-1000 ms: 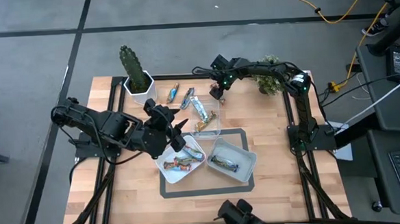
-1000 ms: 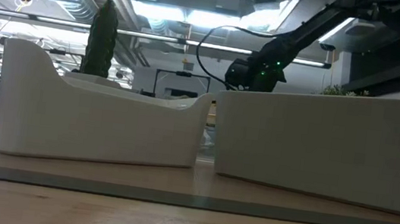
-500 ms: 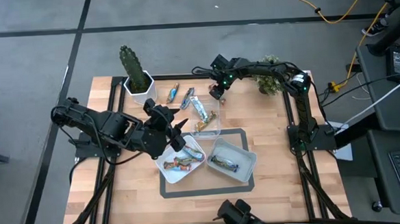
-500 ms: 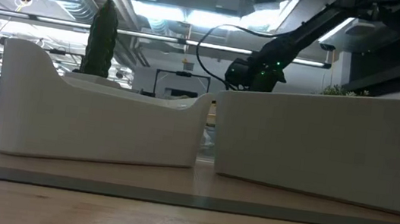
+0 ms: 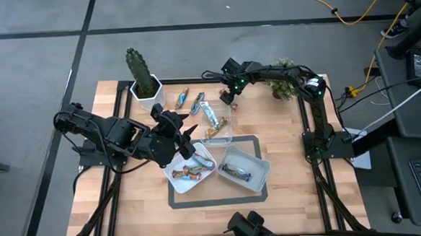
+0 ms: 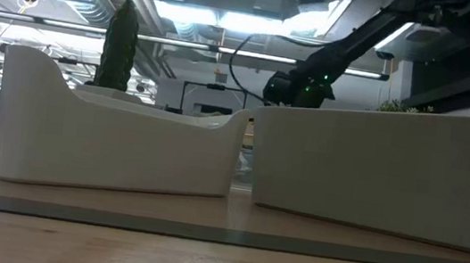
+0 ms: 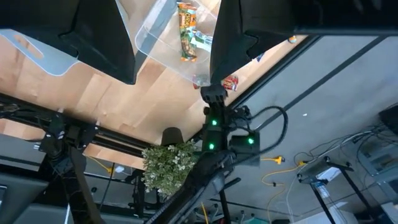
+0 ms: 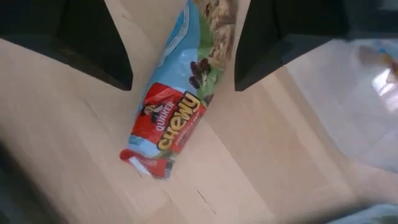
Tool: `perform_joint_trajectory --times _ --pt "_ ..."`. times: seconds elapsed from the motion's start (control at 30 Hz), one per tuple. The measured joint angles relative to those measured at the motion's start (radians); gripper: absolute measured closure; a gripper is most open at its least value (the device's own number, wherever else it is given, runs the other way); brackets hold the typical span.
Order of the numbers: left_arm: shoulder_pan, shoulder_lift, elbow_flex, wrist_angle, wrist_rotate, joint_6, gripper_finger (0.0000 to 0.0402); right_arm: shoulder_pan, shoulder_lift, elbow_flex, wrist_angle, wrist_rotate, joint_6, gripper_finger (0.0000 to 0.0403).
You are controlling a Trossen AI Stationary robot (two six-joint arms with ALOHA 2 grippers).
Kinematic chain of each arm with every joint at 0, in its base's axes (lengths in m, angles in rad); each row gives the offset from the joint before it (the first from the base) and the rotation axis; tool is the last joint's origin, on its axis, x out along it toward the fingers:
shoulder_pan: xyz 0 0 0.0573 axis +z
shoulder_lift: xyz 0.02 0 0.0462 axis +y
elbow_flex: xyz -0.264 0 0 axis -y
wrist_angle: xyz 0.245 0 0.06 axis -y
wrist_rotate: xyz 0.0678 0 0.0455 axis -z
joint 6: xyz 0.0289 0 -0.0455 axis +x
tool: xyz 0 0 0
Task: Pick and place Granola Bars by type
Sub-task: Put the red granola bar into the white bin
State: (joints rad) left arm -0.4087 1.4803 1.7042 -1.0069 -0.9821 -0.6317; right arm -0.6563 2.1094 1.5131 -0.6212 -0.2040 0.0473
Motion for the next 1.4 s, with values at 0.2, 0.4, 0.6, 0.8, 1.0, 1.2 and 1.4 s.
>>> perform_joint_trajectory --times 0.2,0.4,0.6,0.8,1.0,1.2,1.4 --pt "0.006 0.000 0.000 0.001 -0.003 0.002 0.0206 0.014 0.054 0.005 -0.027 0.025 0.001 0.0129" --pt "0.006 0.000 0.000 0.001 0.013 -0.009 0.0206 0.018 0.062 0.021 -0.035 0.067 0.002 0.0163" --pt "0.006 0.000 0.000 0.000 0.013 -0.008 0.0206 0.019 0.072 0.082 -0.066 0.091 -0.010 0.0251" --pt "0.006 0.000 0.000 0.000 0.012 -0.001 0.0206 0.018 0.074 0.159 -0.156 0.102 -0.078 0.0361" --pt "0.006 0.000 0.000 -0.007 0.012 -0.001 0.0206 0.018 0.073 0.272 -0.294 0.105 -0.124 0.0372" --pt "0.006 0.000 0.000 -0.023 0.011 -0.001 0.0206 0.018 0.058 0.427 -0.498 0.119 -0.177 0.0359" --pt "0.005 0.000 0.000 -0.060 -0.016 -0.001 0.0206 0.019 -0.093 0.457 -0.561 0.084 -0.213 0.0377"
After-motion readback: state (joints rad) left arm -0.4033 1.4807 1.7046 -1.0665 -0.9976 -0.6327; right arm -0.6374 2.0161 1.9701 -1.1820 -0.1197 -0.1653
